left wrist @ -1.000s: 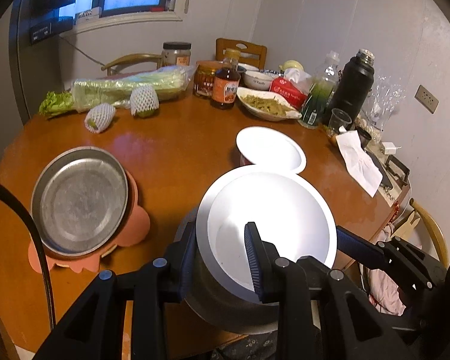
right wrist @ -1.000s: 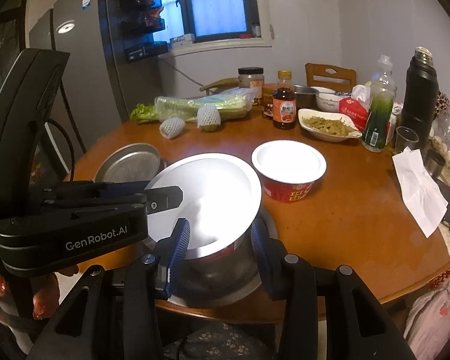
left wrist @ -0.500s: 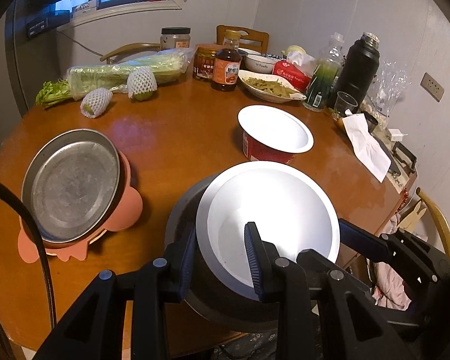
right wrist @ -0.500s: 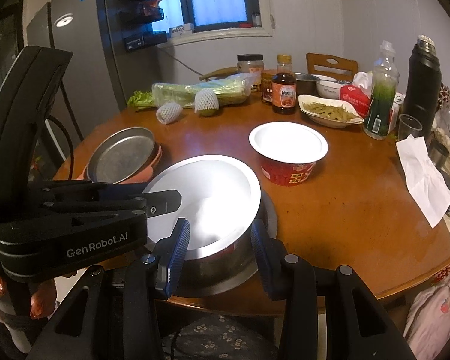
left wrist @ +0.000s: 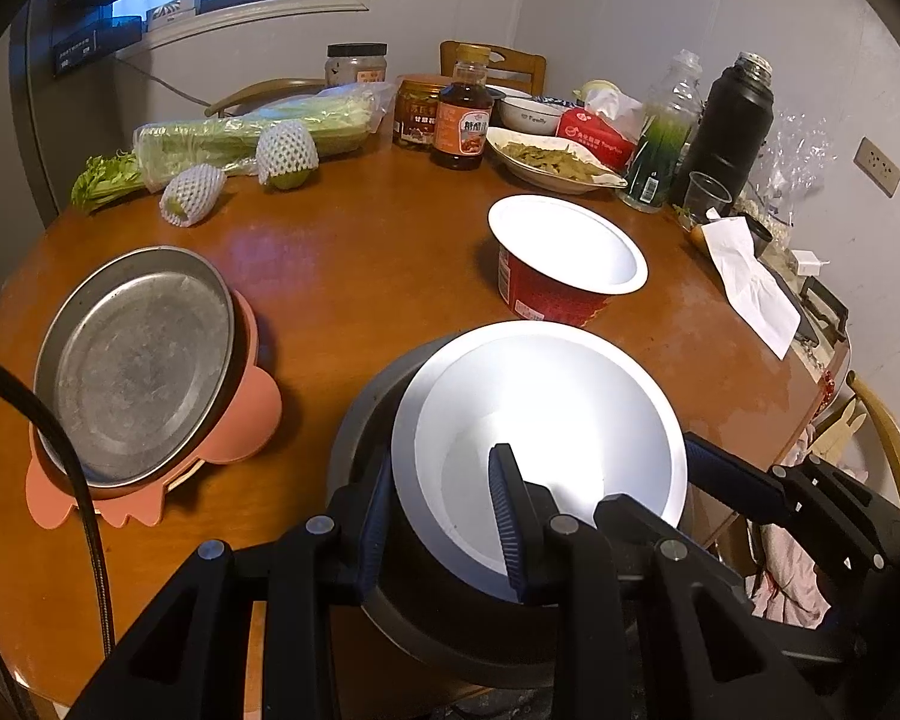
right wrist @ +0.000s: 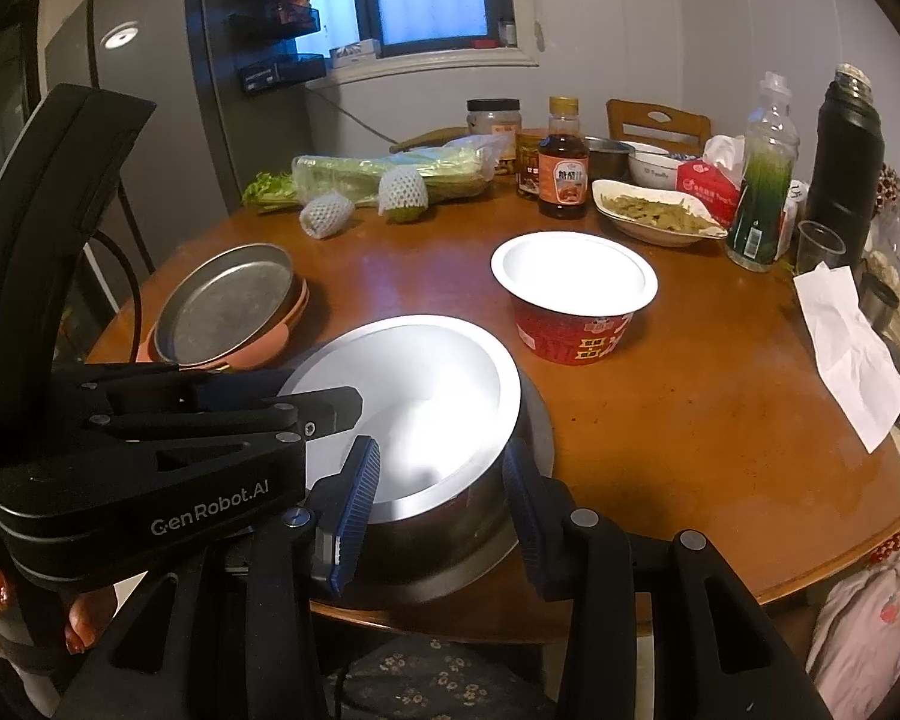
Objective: Organize plates and bowls
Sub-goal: 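Lower the white plate into the steel bowl and open the right tool, then move the right tool to the second red cup and grasp its white plate, then lift the second white plate off the red cup with the right tool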
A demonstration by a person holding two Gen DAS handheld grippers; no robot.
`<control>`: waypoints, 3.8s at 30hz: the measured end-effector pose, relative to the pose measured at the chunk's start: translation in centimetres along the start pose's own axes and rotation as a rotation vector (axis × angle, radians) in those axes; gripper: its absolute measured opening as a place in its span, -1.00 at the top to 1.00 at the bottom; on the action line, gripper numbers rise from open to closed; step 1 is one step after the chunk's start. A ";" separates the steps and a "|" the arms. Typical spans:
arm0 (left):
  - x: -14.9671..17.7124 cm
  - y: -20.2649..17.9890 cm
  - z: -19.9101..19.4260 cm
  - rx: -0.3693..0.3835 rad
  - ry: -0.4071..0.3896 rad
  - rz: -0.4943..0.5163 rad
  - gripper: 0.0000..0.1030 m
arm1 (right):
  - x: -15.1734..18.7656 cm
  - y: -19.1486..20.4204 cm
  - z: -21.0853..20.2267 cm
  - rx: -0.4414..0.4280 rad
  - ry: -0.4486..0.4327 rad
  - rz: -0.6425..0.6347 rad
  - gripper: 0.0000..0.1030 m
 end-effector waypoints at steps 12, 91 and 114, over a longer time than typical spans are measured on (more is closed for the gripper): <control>0.1 0.0 -0.2 0.003 0.003 0.002 0.37 | 0.1 -0.4 0.2 -0.009 0.009 0.009 0.11; -11.2 -1.3 8.7 0.164 -0.017 0.022 0.09 | -7.0 -12.1 7.0 0.128 -0.045 0.207 -0.16; -10.2 -2.8 12.0 0.173 0.107 0.041 0.13 | -5.9 -11.6 8.7 0.111 0.014 0.183 0.15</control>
Point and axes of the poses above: each gripper's, at about its wrist camera, not at the fingertips, and z roughly the way its jaws point, y to its left, x to its underside, the point moved 3 cm from there along z, roughly the way its jaws point, and after that the axes turned 8 degrees about -y, right-handed, at the moved point
